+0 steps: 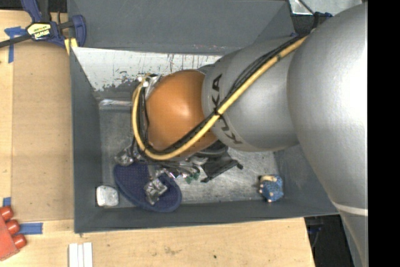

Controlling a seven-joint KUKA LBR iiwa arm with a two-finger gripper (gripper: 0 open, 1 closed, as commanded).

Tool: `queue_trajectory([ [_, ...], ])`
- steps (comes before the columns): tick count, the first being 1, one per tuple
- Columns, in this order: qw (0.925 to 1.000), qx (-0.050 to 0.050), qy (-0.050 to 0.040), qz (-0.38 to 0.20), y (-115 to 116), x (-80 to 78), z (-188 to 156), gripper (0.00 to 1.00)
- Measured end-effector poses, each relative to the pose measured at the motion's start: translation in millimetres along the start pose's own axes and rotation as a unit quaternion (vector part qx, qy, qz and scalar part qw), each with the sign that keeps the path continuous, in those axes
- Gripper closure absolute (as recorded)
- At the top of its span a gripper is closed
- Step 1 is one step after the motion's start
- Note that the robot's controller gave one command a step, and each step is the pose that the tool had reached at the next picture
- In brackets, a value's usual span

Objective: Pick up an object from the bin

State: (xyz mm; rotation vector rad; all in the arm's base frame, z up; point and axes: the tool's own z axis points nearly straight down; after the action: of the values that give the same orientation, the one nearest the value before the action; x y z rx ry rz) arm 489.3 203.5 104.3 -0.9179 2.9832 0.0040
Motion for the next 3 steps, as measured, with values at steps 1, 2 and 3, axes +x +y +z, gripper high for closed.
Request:
queue_trajectory([
  [1, 0.8987, -0.005, 0.0054, -0.439, -36.8, -98.5, -11.6, 0.00],
  [2, 0.8283, -0.005, 0.0073, -0.560, -4.3, -78.5, 33.2, 0.00],
  [3, 0.8291, -0.006, 0.0060, -0.559, -5.8, -79.6, 31.6, 0.00],
])
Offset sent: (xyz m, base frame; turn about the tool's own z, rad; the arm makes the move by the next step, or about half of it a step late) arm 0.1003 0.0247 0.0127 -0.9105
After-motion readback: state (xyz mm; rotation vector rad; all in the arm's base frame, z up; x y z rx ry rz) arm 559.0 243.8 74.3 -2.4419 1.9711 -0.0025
